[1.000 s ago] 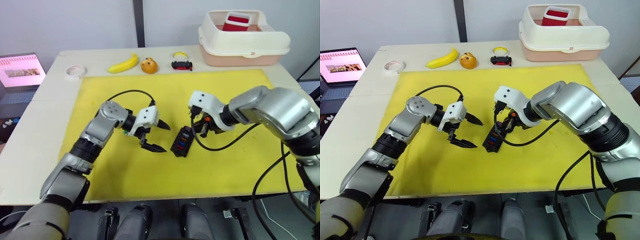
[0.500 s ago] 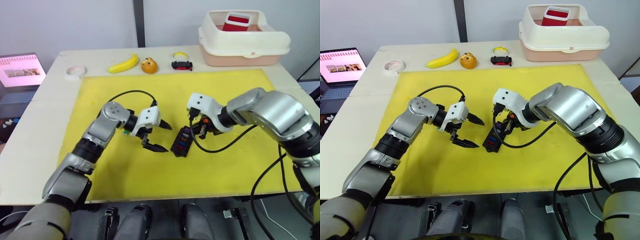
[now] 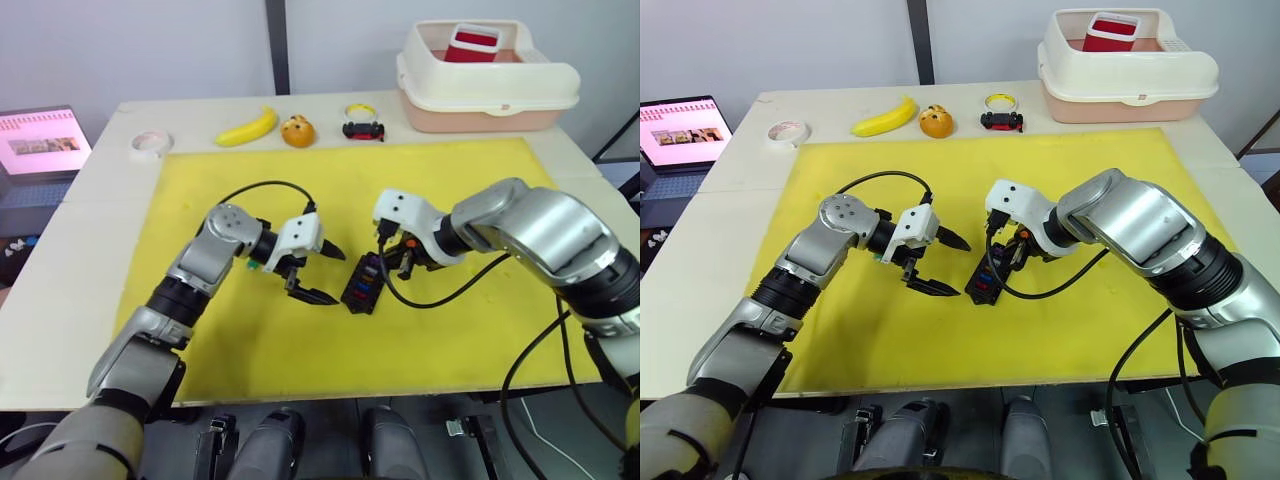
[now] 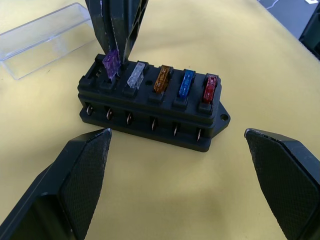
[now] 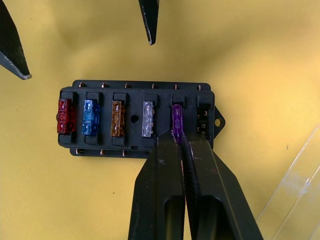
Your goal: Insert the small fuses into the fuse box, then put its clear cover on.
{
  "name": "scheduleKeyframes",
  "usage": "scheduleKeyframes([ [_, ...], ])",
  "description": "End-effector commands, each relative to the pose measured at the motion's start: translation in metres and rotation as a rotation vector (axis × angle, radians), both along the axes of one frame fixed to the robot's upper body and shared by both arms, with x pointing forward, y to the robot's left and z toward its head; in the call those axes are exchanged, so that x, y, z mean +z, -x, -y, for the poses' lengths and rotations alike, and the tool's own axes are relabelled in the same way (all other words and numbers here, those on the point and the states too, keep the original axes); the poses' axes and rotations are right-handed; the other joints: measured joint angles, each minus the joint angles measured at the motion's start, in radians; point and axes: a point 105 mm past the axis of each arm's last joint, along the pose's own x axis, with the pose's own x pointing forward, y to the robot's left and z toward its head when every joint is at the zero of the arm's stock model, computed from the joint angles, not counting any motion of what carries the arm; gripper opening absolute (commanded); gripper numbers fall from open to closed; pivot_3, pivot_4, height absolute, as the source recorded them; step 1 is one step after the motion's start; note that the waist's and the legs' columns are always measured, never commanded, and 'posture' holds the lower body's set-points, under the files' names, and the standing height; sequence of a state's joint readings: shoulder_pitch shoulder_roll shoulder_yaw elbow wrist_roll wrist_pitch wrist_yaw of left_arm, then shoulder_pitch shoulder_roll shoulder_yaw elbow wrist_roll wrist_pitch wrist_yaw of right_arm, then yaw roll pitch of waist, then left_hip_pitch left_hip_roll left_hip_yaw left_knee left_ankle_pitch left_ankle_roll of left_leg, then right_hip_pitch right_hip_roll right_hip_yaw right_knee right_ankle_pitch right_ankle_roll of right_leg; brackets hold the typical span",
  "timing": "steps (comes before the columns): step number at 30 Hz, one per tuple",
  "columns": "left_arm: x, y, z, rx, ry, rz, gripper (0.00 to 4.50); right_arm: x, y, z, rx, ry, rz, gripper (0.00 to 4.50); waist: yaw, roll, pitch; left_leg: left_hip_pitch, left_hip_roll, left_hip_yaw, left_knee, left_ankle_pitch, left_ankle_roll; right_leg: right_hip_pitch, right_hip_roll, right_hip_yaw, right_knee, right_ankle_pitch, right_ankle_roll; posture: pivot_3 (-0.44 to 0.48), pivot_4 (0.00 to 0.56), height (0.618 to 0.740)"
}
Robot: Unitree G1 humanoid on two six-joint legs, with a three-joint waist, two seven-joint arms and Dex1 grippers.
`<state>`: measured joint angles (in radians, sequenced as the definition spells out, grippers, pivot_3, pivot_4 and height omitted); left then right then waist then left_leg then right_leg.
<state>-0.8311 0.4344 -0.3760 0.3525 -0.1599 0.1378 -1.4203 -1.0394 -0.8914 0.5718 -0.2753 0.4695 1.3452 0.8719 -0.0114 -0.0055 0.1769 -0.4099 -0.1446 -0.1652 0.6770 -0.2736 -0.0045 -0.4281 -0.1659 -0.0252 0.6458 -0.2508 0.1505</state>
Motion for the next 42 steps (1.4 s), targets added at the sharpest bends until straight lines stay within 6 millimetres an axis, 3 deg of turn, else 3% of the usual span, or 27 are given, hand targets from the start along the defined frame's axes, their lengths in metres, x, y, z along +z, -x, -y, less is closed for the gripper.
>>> scheduleKeyframes([
  [1,0.008,-0.001,-0.001,-0.002,0.016,0.038,4.48,0.006,0.000,0.001,0.007,0.003,0.035,0.00,0.000,0.000,0.000,0.000,0.000,0.000,0.000,0.000,0.000,0.000,0.000,0.000,0.000,0.000,0.000,0.000,0.150,0.740],
  [10,0.005,0.000,-0.001,-0.004,0.008,0.038,4.48,0.008,-0.004,0.002,-0.004,0.005,0.048,0.00,0.000,0.000,0.000,0.000,0.000,0.000,0.000,0.000,0.000,0.000,0.000,0.000,0.000,0.000,0.000,0.000,0.150,0.740],
  [27,0.006,0.000,0.000,-0.002,0.012,0.047,4.48,-0.009,-0.002,-0.002,-0.012,0.016,-0.027,0.00,-0.001,0.000,-0.001,0.000,0.000,0.000,0.000,0.000,0.000,0.000,0.000,0.000,0.001,0.000,0.000,0.000,0.150,0.740],
  [42,0.007,-0.001,0.003,0.002,0.023,0.059,4.48,0.001,0.005,-0.011,0.035,0.015,-0.044,0.00,-0.001,0.000,-0.001,0.000,0.000,0.000,0.000,0.000,0.000,0.000,0.000,0.000,0.001,0.000,0.000,0.000,0.150,0.740],
])
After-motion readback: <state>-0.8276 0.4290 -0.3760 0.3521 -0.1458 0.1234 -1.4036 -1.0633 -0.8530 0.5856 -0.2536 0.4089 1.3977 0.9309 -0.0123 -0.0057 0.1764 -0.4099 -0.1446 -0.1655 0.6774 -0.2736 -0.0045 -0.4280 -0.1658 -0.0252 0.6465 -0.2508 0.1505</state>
